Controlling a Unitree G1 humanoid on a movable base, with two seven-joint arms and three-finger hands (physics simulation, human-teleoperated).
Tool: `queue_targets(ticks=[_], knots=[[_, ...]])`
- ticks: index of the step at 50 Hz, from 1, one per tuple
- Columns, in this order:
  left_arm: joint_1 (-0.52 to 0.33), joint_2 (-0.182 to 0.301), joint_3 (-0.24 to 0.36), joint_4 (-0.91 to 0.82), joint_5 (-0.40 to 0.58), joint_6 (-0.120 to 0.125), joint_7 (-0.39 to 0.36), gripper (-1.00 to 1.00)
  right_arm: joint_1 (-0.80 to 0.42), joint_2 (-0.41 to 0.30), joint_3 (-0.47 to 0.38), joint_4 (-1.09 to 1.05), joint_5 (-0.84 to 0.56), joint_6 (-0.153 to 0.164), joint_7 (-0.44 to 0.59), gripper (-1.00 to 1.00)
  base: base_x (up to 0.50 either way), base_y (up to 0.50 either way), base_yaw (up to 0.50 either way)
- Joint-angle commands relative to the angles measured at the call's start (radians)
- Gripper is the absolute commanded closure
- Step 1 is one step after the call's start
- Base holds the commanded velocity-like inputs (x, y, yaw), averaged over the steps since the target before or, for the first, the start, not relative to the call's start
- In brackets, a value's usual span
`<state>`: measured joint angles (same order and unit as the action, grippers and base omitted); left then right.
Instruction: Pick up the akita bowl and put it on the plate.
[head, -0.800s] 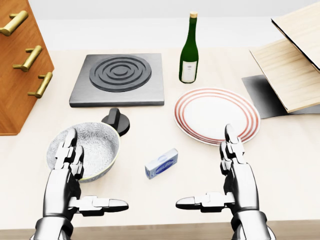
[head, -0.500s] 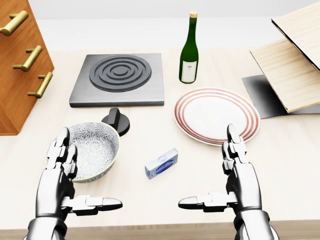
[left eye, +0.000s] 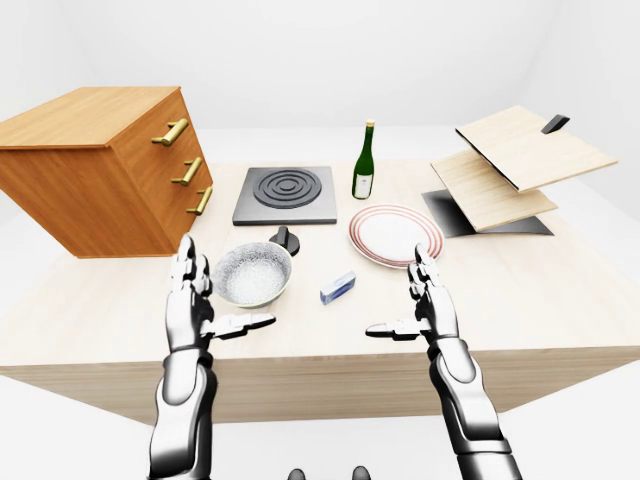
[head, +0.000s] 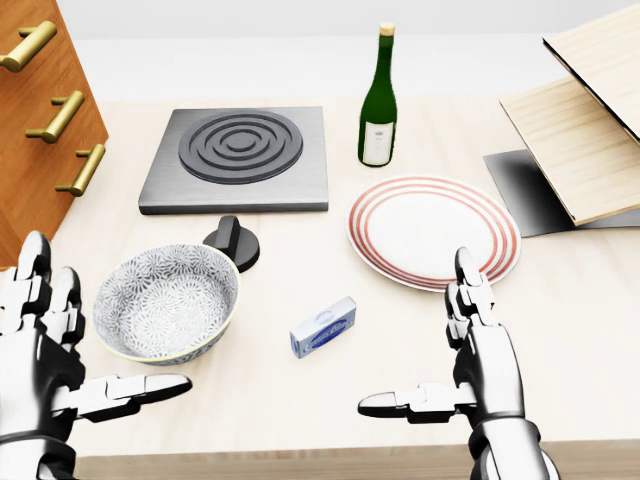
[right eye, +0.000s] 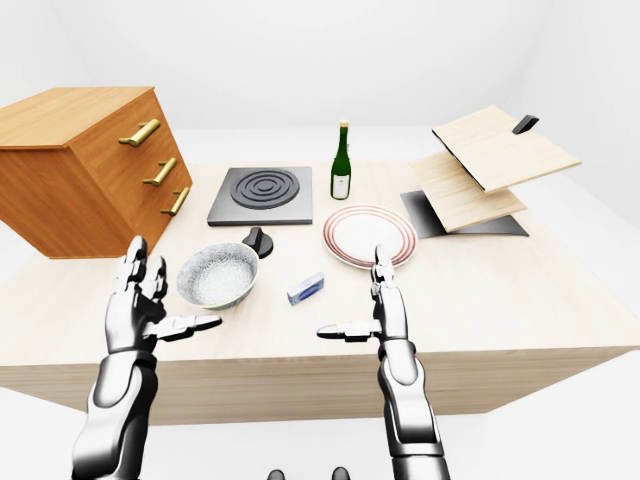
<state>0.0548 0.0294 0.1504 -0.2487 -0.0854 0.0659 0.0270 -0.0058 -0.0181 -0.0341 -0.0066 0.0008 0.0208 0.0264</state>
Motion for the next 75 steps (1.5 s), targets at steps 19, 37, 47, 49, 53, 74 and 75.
queue_targets(ticks=[19,37,47,49,53,74,75], knots=[[0.005,0.031,0.186,-0.193,-0.118,0.021,0.036,-1.00,0.000,0.000,-0.001,0.008,-0.001,-0.005,-0.001,-1.00,0.00,0.00,0.00],[-0.020,0.093,0.329,-0.265,-0.182,0.021,0.036,-1.00,0.000,0.000,-0.004,0.002,0.007,-0.003,-0.004,-1.00,0.00,0.00,0.00],[-0.040,0.129,0.434,-0.307,-0.307,0.021,0.048,-1.00,-0.002,0.000,-0.004,0.002,0.007,-0.004,-0.006,-1.00,0.00,0.00,0.00],[-0.040,0.141,0.432,-0.306,-0.287,0.021,0.055,-1.00,-0.002,0.000,-0.003,0.001,0.006,-0.002,-0.007,-1.00,0.00,0.00,0.00],[-0.036,0.155,0.467,-0.304,-0.297,0.021,0.053,-1.00,-0.001,0.000,-0.004,0.002,0.005,-0.005,-0.008,-1.00,0.00,0.00,0.00],[-0.027,0.235,0.635,-0.224,-0.386,0.021,0.047,-1.00,0.000,0.000,-0.006,-0.001,0.012,-0.016,-0.005,-1.00,0.00,0.00,0.00],[-0.024,0.249,0.664,-0.207,-0.396,0.021,0.043,-1.00,0.000,0.000,-0.004,-0.007,0.011,-0.010,-0.005,-1.00,0.00,0.00,0.00]])
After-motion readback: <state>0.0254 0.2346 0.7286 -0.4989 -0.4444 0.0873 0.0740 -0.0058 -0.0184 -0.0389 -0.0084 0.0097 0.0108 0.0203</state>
